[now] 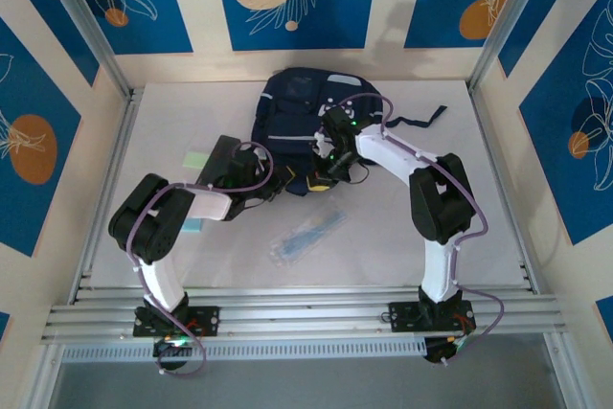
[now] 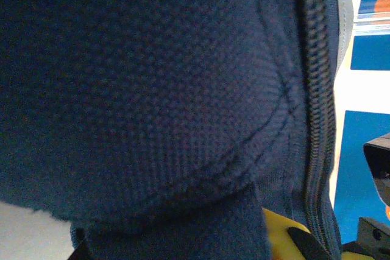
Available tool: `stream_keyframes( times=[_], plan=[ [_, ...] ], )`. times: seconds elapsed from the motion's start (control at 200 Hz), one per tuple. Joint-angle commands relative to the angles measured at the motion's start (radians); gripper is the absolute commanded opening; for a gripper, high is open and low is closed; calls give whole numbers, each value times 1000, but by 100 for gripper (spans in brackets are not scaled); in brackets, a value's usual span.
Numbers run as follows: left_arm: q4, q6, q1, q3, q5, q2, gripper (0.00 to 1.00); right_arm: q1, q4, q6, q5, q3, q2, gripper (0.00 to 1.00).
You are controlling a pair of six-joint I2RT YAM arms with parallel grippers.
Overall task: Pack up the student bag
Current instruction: Zip the student bag at the top-center of the table.
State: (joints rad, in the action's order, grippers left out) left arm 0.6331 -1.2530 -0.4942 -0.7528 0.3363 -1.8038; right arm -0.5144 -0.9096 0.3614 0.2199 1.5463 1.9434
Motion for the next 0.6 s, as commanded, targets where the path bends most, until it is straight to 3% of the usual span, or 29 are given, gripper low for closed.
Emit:
stream_keyframes(
  times=[0.0, 0.215, 0.595],
  plan=[
    [-20, 51, 38, -2, -65, 18, 0, 18, -336, -224, -210, 26, -16, 0],
    [-87, 99, 49, 17, -46, 84, 0, 87, -350, -272, -527, 24, 42, 0],
    [-286, 196, 71, 6, 40, 174, 0, 289, -119, -358, -651, 158, 135, 0]
  ],
)
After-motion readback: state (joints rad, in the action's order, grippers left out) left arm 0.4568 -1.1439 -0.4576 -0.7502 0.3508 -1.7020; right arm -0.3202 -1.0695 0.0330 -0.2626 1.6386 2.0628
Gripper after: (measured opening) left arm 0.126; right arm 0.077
